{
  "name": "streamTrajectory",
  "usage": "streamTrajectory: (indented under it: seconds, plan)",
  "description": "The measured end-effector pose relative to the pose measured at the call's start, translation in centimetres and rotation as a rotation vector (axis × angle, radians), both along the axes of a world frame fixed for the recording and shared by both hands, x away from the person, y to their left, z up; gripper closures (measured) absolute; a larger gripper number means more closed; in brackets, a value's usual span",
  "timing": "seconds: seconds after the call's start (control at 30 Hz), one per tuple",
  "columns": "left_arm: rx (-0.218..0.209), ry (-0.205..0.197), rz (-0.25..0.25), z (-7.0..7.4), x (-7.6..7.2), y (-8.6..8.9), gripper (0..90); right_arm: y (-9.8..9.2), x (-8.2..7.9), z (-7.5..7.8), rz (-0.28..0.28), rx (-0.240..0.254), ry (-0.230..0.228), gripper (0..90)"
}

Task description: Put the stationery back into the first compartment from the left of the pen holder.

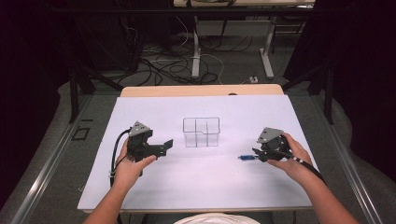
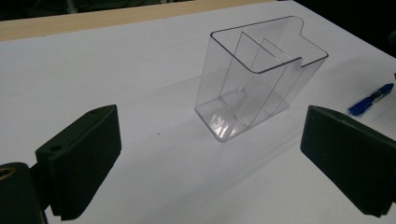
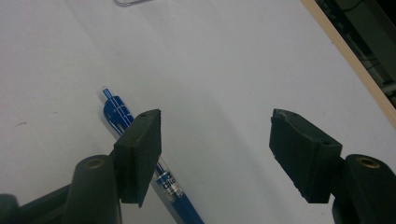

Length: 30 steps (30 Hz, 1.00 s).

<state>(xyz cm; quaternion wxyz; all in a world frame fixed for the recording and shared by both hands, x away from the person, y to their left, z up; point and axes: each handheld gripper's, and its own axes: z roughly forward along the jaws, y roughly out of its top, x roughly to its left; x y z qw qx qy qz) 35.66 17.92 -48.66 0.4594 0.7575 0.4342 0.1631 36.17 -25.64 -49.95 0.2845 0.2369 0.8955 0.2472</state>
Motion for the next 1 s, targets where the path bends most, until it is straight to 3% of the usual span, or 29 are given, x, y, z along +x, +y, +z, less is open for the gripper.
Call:
streamTrajectory:
  seconds: [0.03, 0.07, 0.17, 0.4, 0.63, 0.8, 0.97, 1.0]
  plan:
    - [-0.003, 0.001, 0.001, -0.1, 0.0, 0.0, 5.2, 0.1, 0.1, -0.1, 0.030, 0.011, -0.015, 34.1]
    - [-0.006, 0.002, -0.001, -0.1, 0.0, 0.1, 5.8, 0.2, 0.1, 0.1, 0.051, -0.032, 0.005, 34.1]
    - [-0.007, 0.013, -0.013, -0.3, 0.0, 0.2, 7.2, 0.6, 0.2, 0.2, 0.088, -0.085, 0.031, 34.8]
    - [0.011, -0.018, -0.004, -0.4, -0.2, -0.1, 8.1, 1.0, 0.5, -0.1, 0.180, -0.209, 0.154, 43.1]
    - [0.013, -0.021, -0.004, -0.5, -0.3, 0.2, 10.9, 1.1, 0.9, 0.0, 0.247, -0.281, 0.178, 46.9]
    - [0.018, -0.021, 0.000, -0.8, -0.3, 0.2, 13.8, 1.2, 1.1, -0.1, 0.273, -0.304, 0.197, 49.1]
    - [0.022, -0.027, 0.007, -0.9, -0.2, 0.2, 14.8, 1.1, 1.1, -0.4, 0.310, -0.369, 0.208, 49.5]
    - [0.024, -0.022, 0.002, -0.9, -0.2, 0.3, 14.9, 1.0, 1.1, -0.6, 0.324, -0.391, 0.216, 52.9]
